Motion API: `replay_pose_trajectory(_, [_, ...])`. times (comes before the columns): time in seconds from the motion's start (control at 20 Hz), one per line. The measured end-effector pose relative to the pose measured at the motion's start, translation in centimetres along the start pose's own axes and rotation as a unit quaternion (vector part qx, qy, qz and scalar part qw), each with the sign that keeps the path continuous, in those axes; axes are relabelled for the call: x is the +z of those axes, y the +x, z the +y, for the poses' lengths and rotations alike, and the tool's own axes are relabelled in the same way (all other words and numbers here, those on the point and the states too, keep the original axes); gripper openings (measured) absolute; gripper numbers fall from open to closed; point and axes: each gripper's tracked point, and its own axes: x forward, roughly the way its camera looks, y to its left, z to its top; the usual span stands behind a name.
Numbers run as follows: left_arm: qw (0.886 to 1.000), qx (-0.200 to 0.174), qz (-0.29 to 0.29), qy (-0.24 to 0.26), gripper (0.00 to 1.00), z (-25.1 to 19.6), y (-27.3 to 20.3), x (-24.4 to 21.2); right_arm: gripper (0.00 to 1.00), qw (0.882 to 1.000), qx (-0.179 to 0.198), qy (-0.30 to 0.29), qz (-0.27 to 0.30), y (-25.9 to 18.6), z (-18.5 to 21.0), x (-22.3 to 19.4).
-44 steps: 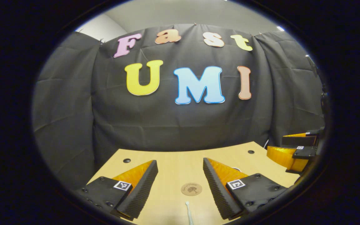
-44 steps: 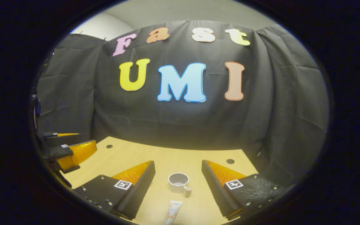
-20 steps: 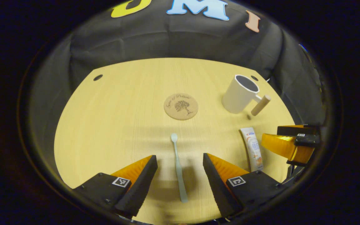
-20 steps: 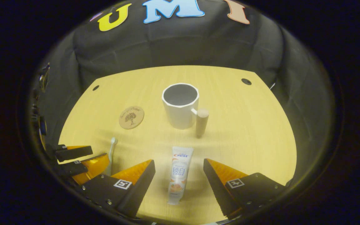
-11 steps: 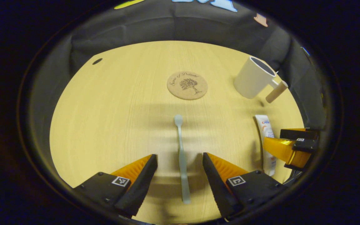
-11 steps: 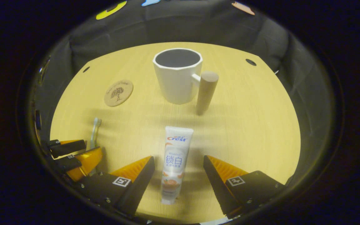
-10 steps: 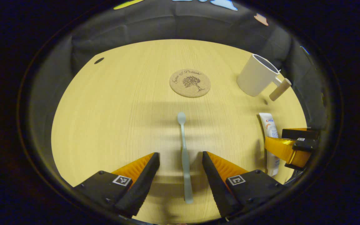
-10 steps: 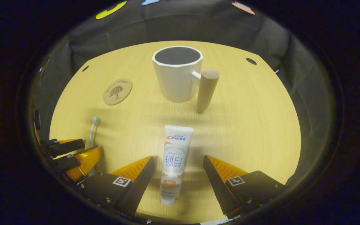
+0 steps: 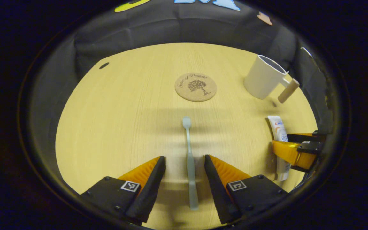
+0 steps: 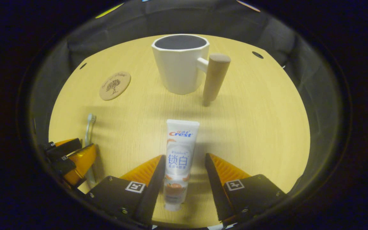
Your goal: Put the toothbrush and toothpaste on the desktop into the cup, then pick up the cup and place it on the coaster on the desktop.
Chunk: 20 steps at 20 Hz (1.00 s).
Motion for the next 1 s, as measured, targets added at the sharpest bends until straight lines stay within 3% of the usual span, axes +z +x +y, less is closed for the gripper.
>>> replay_pose_trajectory(0.05, [1.0, -0.002, -0.001, 0.004, 0.79, -0.2, 0.0, 0.2, 0.6, 1.0, 0.001, 0.007, 0.009, 0.6, -0.1, -0.3])
replay_pose_trajectory(0.1, [1.0, -0.002, 0.002, 0.009, 0.63, -0.2, 0.1, 0.2, 0.54, 1.0, 0.002, 0.008, 0.015, 0.0, -0.1, -0.2])
replay_pose_trajectory(0.2, [1.0, -0.003, 0.007, 0.014, 0.6, -0.2, 0.1, 0.3, 0.52, 1.0, 0.001, 0.014, 0.028, -0.2, -0.1, -0.2])
replay_pose_trajectory(0.25, [1.0, -0.006, 0.002, 0.019, 0.45, -0.3, 0.2, 0.6, 0.39, 1.0, 0.002, 0.009, 0.029, 0.0, -0.1, -0.2])
replay_pose_trajectory(0.35, [1.0, 0.001, 0.001, 0.01, 0.17, -0.2, 0.6, 0.7, 0.32, 0.999, 0.006, 0.01, 0.036, -0.1, 0.0, -0.2])
replay_pose_trajectory(0.4, [1.0, 0.004, 0.006, 0.013, 0.18, -0.4, 0.6, 0.6, 0.25, 0.999, 0.012, 0.014, 0.035, -0.1, 0.2, -0.1])
replay_pose_trajectory(0.45, [1.0, 0.005, -0.001, 0.017, 0.19, -0.6, 0.5, 0.7, 0.25, 0.999, 0.016, 0.018, 0.038, 0.1, 0.2, -0.1])
replay_pose_trajectory(0.5, [1.0, 0.007, 0.006, 0.014, 0.11, -0.4, 0.5, 0.6, 0.25, 0.999, 0.022, 0.027, 0.032, 0.0, 0.3, 0.1])
replay_pose_trajectory(0.55, [1.0, 0.007, 0.001, 0.014, 0.1, -0.3, 0.5, 0.8, 0.16, 0.997, 0.042, 0.046, 0.043, -0.3, 0.8, -0.2])
replay_pose_trajectory(0.7, [1.0, 0.007, 0.002, 0.01, 0.11, -0.1, 0.5, 0.8, 0.16, 0.992, 0.066, 0.098, 0.04, -0.3, 1.0, 0.0])
replay_pose_trajectory(1.0, [1.0, -0.005, -0.016, -0.001, 0.1, -0.2, 0.4, 1.3, 0.16, 0.991, 0.081, 0.11, 0.018, -0.3, 1.2, 0.0])
